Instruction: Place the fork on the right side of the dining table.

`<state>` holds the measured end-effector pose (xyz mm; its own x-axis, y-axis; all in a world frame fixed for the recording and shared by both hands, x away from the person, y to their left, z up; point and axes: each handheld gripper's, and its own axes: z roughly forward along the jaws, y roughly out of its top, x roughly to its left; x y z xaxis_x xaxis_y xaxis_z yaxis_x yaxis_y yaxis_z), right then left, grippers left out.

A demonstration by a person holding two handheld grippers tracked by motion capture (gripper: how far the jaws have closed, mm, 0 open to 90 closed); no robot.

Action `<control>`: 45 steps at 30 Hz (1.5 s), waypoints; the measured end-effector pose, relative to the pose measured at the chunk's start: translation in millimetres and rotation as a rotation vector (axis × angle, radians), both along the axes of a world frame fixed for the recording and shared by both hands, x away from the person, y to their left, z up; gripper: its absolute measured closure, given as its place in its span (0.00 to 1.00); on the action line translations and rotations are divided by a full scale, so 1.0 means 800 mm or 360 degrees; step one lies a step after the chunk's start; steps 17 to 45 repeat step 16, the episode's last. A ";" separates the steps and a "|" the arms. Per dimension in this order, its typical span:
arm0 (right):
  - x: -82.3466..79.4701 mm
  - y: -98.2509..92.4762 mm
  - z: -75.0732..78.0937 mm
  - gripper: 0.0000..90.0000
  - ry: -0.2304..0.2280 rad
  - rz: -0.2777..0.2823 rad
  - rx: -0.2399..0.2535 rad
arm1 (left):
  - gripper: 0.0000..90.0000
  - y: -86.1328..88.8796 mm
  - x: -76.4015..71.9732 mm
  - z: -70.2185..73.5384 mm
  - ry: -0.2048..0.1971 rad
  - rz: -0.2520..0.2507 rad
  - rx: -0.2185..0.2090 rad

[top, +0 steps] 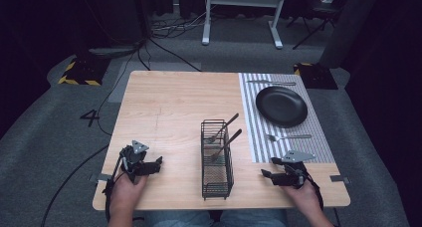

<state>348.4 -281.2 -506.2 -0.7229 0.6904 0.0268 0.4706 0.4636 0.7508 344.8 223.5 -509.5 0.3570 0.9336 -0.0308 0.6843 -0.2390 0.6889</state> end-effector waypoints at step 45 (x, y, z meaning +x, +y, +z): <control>-0.004 0.006 -0.002 0.21 -0.0028 0.0050 -0.0066 | 0.16 0.000 0.000 0.000 0.0000 0.0000 0.0001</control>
